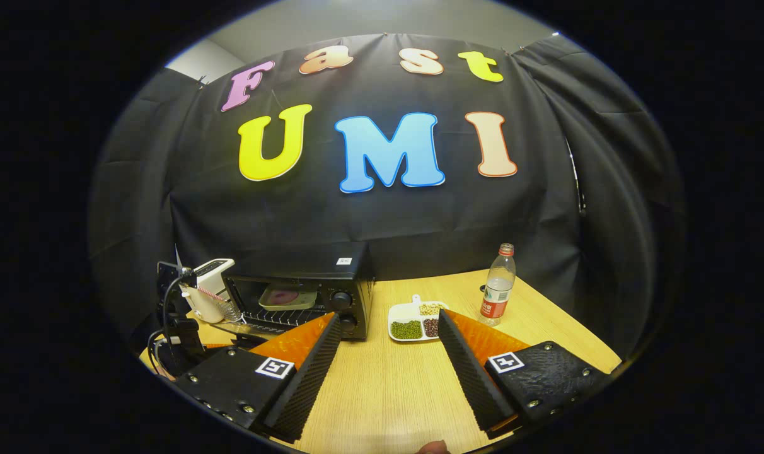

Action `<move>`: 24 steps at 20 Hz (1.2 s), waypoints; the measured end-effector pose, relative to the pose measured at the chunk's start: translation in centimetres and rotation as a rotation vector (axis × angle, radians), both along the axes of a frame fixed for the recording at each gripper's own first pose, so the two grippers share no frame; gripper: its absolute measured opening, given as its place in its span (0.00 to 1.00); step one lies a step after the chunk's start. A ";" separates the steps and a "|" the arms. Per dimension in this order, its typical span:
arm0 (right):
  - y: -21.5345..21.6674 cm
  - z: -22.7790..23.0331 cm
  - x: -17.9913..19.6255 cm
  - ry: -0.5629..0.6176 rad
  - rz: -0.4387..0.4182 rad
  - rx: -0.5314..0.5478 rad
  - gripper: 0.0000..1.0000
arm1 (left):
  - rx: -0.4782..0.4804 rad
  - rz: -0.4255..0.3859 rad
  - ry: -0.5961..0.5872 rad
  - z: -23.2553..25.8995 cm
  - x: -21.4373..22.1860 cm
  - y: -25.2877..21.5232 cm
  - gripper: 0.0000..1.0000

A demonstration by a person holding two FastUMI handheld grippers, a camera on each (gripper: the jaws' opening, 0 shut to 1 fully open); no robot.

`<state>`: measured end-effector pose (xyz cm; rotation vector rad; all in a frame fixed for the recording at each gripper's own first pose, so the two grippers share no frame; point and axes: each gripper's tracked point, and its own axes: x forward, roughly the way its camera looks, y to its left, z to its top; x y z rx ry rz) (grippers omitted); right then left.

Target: Open the electric oven with the left hand, put the food in, and close the electric oven.

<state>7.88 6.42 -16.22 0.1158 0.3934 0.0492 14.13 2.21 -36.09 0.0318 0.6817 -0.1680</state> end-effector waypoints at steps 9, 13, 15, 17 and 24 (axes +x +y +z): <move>-0.3 0.0 0.2 0.009 0.001 -0.005 0.96 | 0.001 -0.006 -0.134 4.5 4.5 -0.4 0.97; -0.5 -0.1 0.1 0.011 -0.006 -0.002 0.97 | 0.006 -0.005 -0.177 5.6 6.6 -0.2 1.00; -0.7 0.2 0.0 0.004 -0.009 -0.004 0.97 | 0.005 -0.007 -0.205 6.8 7.2 -0.4 0.94; -0.8 0.9 -0.1 -0.017 -0.011 0.004 0.96 | -0.009 -0.010 -0.235 8.4 7.2 -0.7 0.90; -2.3 4.7 -1.4 -0.123 0.021 0.028 0.97 | -0.050 0.012 -0.366 17.7 1.6 -3.2 1.00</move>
